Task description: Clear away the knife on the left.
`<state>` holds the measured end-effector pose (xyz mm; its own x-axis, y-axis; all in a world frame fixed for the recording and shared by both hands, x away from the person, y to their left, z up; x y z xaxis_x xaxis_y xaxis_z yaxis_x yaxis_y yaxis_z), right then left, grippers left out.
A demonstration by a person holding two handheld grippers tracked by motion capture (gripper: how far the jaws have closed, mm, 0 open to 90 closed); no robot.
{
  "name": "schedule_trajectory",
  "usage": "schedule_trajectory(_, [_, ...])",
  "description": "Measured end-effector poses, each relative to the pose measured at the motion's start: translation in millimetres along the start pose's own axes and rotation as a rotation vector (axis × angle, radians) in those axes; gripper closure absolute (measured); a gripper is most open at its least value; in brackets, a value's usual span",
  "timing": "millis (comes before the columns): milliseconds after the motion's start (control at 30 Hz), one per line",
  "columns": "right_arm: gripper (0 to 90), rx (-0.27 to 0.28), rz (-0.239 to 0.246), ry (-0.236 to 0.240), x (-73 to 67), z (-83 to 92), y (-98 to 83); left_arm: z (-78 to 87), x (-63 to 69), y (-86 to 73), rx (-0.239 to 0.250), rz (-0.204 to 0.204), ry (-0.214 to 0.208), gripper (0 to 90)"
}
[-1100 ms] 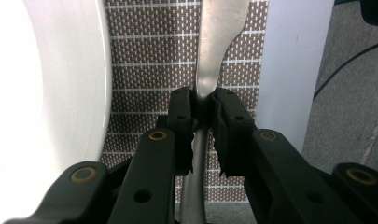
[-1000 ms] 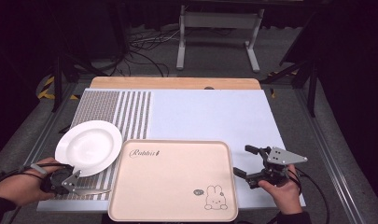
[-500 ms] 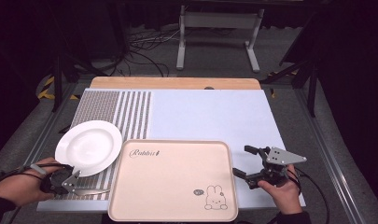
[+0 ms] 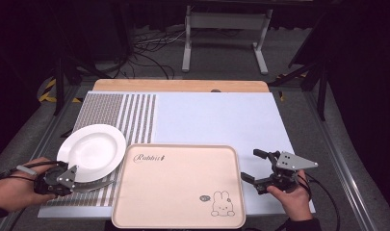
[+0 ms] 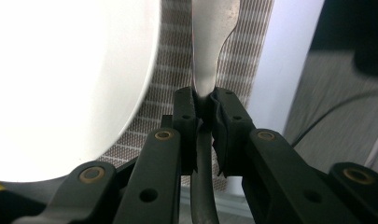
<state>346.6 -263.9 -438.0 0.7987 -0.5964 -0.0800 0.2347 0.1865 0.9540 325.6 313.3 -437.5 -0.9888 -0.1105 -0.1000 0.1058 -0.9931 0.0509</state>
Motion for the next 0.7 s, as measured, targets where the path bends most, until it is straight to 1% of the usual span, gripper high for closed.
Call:
schedule_trajectory(33, [3.8, 0.0, 0.0, 0.0, 0.1, 0.2, 0.1, 2.5, -0.3, 1.8, 0.012, 0.02, -0.001, 80.2])
schedule_trajectory(67, [3.8, 0.0, -0.001, -0.001, 0.2, 0.3, 0.0, 5.4, -1.2, 3.5, 0.019, 0.028, 0.005, 80.2])
schedule_trajectory(100, [3.7, 0.0, -0.003, -0.002, 0.3, 0.0, 0.0, 8.0, -1.7, 5.9, 0.033, 0.046, -0.001, 80.2])
schedule_trajectory(133, [3.7, -0.003, -0.004, -0.001, 0.2, -0.7, -0.3, 11.5, -3.1, 8.7, 0.053, 0.084, 0.003, 80.2])
schedule_trajectory(167, [3.7, -0.003, -0.004, -0.001, 0.2, -0.7, -0.3, 11.5, -3.1, 8.7, 0.053, 0.084, 0.003, 80.2])
schedule_trajectory(233, [3.7, -0.01, 0.0, -0.003, -0.1, -1.8, -0.7, 16.2, -6.1, 12.1, 0.083, 0.123, -0.011, 80.2])
schedule_trajectory(267, [3.7, -0.013, 0.001, -0.004, 0.2, -2.2, -1.0, 21.5, -9.3, 16.4, 0.118, 0.161, -0.025, 80.2])
schedule_trajectory(300, [3.7, -0.013, 0.001, -0.004, 0.2, -2.2, -1.0, 21.5, -9.3, 16.4, 0.118, 0.161, -0.025, 80.2])
schedule_trajectory(333, [3.7, -0.014, -0.001, -0.005, 0.2, -2.2, -1.1, 24.1, -10.7, 19.8, 0.139, 0.205, -0.041, 80.2])
schedule_trajectory(367, [3.7, -0.014, -0.001, -0.004, 0.4, -1.7, -1.1, 25.1, -11.5, 21.2, 0.148, 0.233, -0.055, 80.2])
schedule_trajectory(400, [3.7, -0.014, -0.002, -0.004, 0.5, -1.6, -1.2, 26.1, -11.6, 23.4, 0.149, 0.268, -0.082, 80.1])
schedule_trajectory(467, [3.6, -0.018, -0.004, -0.002, 1.0, -1.3, -1.8, 28.7, -12.3, 29.9, 0.148, 0.316, -0.098, 80.1])
schedule_trajectory(533, [3.5, -0.023, -0.005, -0.005, 1.8, -1.2, -3.0, 31.1, -12.5, 35.5, 0.157, 0.336, -0.108, 80.2])
schedule_trajectory(633, [3.4, -0.026, -0.006, -0.005, 2.1, -1.1, -4.1, 35.0, -13.0, 45.0, 0.186, 0.367, -0.107, 80.2])
schedule_trajectory(667, [3.5, -0.026, -0.006, -0.005, 2.0, -1.0, -4.1, 36.4, -12.8, 48.4, 0.193, 0.366, -0.099, 80.2])
schedule_trajectory(700, [3.5, -0.025, -0.005, -0.005, 1.8, -0.9, -4.0, 37.2, -12.3, 51.6, 0.197, 0.38, -0.107, 80.2])
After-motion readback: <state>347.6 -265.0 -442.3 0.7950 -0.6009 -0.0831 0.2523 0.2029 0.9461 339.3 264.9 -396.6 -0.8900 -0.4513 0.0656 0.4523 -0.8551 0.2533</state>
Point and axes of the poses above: each handheld gripper's, and its own axes: z roughly backward along the jaws, y roughly out of its top, x roughly to its right, the point moved 5 cm from there along -z, roughly forward along the jaws, and after that the axes turned 2 degrees about -z, right-handed, at the moved point
